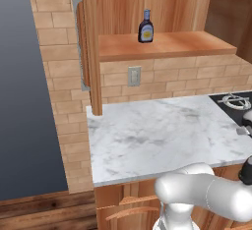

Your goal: Take 2 condiments from the cabinet and move them on the counter near the stove.Make sure the condiments are lined up with each other, next to each other.

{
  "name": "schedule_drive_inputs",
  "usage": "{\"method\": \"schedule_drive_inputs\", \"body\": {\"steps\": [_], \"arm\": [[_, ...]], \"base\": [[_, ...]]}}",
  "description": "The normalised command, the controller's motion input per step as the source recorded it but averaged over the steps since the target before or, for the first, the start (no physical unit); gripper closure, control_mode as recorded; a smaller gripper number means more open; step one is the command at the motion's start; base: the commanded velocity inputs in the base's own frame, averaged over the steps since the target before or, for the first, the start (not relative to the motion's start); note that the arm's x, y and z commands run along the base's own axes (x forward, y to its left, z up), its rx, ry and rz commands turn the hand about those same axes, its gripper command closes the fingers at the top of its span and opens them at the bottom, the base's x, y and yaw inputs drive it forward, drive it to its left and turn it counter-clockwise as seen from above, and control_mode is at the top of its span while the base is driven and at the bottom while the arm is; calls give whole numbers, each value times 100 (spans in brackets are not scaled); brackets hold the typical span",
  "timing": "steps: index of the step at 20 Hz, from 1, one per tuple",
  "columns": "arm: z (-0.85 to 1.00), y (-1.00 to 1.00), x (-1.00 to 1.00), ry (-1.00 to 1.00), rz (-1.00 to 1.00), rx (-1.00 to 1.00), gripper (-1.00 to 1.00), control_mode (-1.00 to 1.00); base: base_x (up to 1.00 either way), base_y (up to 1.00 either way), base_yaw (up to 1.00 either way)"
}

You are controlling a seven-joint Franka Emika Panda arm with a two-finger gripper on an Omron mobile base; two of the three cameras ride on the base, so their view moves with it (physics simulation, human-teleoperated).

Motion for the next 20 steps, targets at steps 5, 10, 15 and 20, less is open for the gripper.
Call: {"method": "schedule_drive_inputs", "body": {"steps": [5,10,15,20], "arm": [[-14,0,0,0,0,0,100,-100],[-12,0,0,0,0,0,100,-100],[-10,0,0,0,0,0,100,-100],[-9,0,0,0,0,0,100,-100]], "base": [[0,0,0],[0,0,0],[0,0,0],[0,0,0]]}}
